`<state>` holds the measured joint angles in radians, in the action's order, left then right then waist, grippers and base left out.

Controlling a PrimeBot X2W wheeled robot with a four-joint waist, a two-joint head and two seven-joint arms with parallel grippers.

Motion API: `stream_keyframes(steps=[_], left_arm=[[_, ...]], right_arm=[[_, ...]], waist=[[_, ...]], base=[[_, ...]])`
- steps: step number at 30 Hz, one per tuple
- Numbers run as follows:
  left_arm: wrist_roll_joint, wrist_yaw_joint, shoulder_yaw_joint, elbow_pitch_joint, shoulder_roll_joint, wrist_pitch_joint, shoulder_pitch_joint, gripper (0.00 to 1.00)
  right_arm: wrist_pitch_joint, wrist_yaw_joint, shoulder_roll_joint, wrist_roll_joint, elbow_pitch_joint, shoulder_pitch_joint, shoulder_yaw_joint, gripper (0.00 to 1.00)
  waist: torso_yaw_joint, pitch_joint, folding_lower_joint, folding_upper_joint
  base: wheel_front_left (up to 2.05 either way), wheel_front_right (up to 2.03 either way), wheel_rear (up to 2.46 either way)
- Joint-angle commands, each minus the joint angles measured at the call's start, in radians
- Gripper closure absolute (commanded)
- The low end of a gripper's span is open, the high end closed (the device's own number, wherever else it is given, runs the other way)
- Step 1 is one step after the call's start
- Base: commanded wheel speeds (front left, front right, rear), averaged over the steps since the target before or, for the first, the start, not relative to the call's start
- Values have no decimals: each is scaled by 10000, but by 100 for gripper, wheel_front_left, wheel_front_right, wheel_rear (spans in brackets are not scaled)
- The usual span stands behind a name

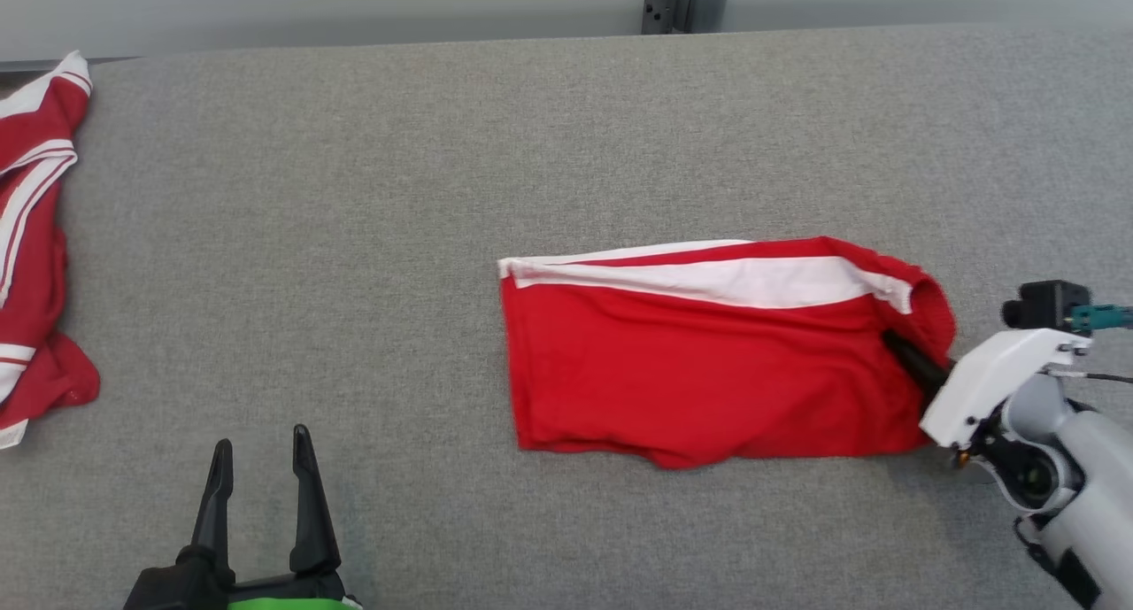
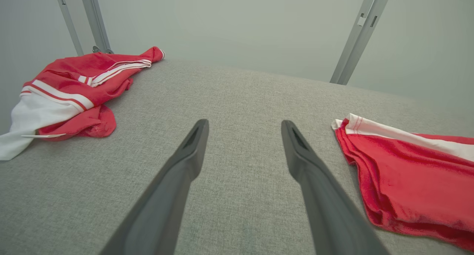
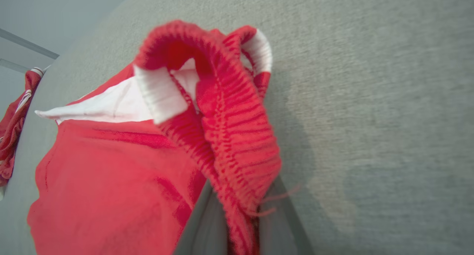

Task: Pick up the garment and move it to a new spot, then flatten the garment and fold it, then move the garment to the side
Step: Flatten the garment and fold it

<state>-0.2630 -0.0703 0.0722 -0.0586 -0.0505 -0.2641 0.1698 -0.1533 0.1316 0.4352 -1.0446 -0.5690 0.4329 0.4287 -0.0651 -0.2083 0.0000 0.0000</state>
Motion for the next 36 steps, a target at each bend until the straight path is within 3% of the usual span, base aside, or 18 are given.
stream_keyframes(steps=[1,4,9,11,13,18,24,31,36], left_arm=[[-116,-11,-28,38,-4,-2,132,0],[-77,64,-31,81,-5,-2,194,0],[-45,136,-62,129,-8,-2,184,0],[-44,114,-67,117,-7,-2,186,0],[-71,59,-82,107,-7,-2,191,0],[-75,26,-67,140,-8,-2,246,0],[24,48,12,220,-8,-2,275,0],[102,132,181,385,-9,-2,208,0],[62,124,320,479,-9,-2,219,0]], right_arm=[[-124,-15,386,-294,89,-161,-189,100],[-526,-15,1524,-846,-110,-365,-754,100],[-1058,-9,3166,-778,-693,-631,-1431,100],[-1037,-9,3551,-604,-763,-594,-1653,100],[-1092,-7,3543,-473,-456,-458,-1744,100],[-1276,-9,2647,-151,1072,-343,-1456,100],[-1307,-9,755,680,2413,-306,-609,100],[-883,-7,-1381,2044,1632,102,-287,100],[-549,-7,-2108,2849,904,415,-492,100]], waist=[[127,76,0,0],[255,97,0,0],[351,72,0,0],[404,64,0,0],[495,54,0,0],[778,102,0,0],[1128,191,0,0],[1202,260,0,0],[1060,241,0,0]], base=[[0,0,0],[0,0,0],[0,0,0],[0,0,0],[0,0,0],[0,0,0],[0,0,0],[0,0,0],[0,0,0]])
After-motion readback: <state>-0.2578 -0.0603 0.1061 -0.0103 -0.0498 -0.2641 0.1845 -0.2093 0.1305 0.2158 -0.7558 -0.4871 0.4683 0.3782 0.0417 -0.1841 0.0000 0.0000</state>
